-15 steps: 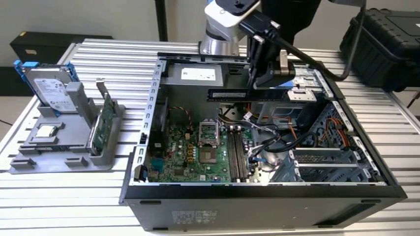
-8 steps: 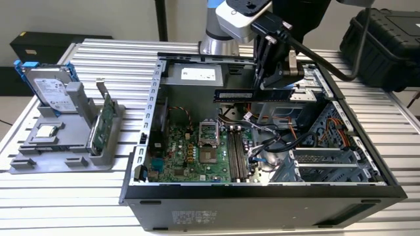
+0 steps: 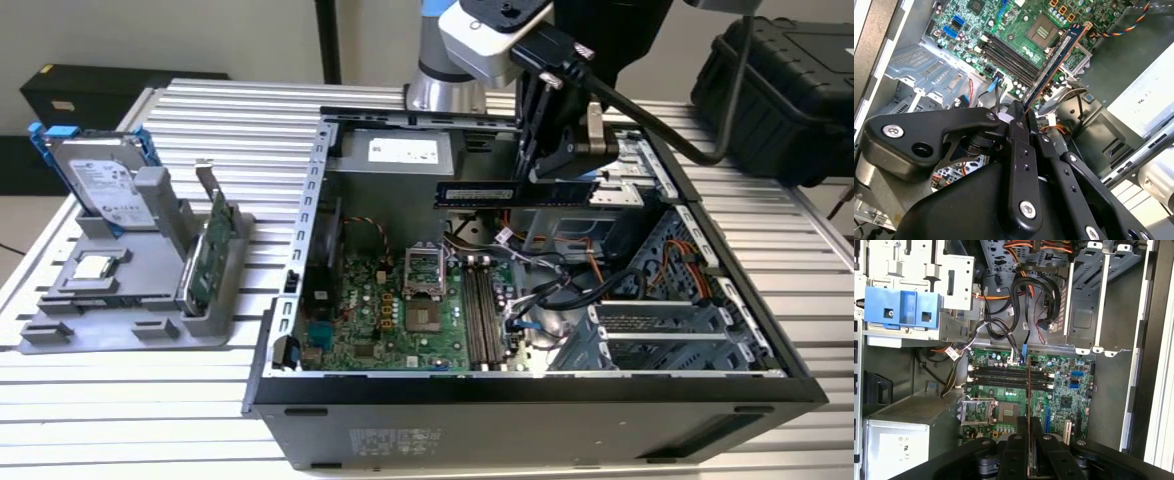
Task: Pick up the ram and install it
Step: 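Pick up the ram and move it above insertion slot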
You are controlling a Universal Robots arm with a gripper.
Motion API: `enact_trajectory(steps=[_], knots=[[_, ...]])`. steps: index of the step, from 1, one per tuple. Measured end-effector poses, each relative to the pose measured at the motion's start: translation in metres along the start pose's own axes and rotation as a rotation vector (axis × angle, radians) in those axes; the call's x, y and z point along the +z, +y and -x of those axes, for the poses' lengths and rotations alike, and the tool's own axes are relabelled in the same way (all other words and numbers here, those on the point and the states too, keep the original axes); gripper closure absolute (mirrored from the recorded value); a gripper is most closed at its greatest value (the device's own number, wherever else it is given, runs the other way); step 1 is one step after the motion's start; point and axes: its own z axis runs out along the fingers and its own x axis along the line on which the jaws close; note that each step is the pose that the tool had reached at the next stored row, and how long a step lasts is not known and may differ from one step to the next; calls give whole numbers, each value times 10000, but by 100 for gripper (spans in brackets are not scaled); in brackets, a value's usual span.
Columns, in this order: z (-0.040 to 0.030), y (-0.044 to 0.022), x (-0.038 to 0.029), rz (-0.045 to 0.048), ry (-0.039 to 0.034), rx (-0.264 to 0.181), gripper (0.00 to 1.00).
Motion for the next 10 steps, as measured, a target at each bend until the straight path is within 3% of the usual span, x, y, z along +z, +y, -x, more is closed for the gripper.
enact_trajectory(steps=[10], knots=[[0,0,0,0,-4,0,100]])
